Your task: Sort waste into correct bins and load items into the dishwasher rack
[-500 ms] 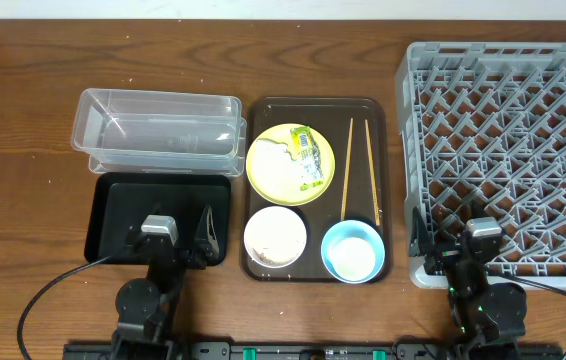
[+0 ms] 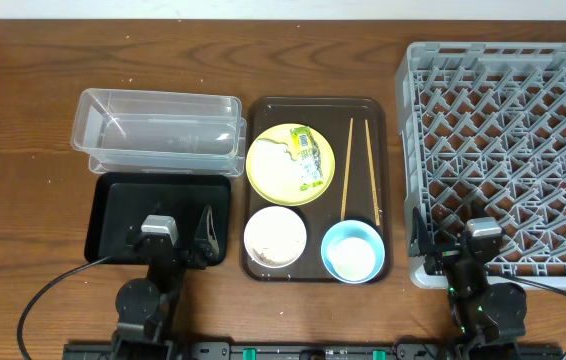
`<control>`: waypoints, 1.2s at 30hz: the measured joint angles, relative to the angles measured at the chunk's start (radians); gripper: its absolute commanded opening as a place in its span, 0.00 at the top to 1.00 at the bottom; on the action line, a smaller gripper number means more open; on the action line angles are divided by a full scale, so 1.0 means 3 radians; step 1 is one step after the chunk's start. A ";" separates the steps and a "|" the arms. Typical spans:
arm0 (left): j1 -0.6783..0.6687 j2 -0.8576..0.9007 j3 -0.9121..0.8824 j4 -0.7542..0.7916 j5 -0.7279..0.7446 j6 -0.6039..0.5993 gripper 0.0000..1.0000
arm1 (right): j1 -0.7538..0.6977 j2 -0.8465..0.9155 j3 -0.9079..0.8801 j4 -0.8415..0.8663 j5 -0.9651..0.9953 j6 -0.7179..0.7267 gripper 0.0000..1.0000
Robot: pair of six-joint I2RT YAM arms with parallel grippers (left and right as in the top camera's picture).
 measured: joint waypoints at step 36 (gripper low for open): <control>0.0001 0.0000 -0.0010 0.0172 0.0587 -0.0051 0.08 | 0.0000 0.0000 0.0000 0.0022 -0.0093 0.0154 0.01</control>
